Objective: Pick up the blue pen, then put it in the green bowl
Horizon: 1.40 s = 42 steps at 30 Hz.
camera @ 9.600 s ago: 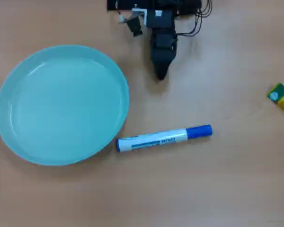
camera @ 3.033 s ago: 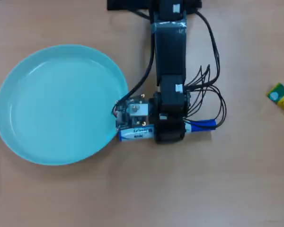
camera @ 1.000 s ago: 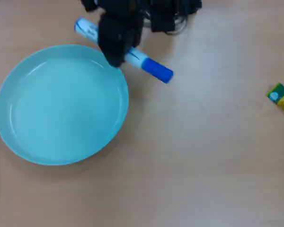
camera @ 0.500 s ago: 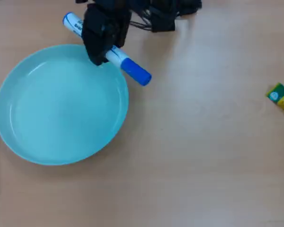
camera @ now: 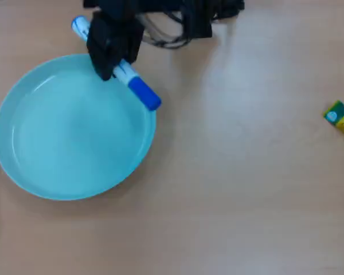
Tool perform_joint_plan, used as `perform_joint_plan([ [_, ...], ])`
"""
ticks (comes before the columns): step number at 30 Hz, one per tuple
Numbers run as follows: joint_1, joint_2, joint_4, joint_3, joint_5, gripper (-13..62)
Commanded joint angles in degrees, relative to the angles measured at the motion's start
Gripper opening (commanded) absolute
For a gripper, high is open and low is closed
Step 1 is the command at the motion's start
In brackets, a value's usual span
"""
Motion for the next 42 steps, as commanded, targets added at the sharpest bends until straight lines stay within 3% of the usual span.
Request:
perform_joint_plan([
  [1, 0.70, -1.23, -4.31, -2.81, -0.09, -5.4],
  [19, -0.44, -12.39, -10.90, -3.25, 0.26, -5.4],
  [42, 0.26, -15.29, -12.83, -0.97, -0.09, -4.3],
])
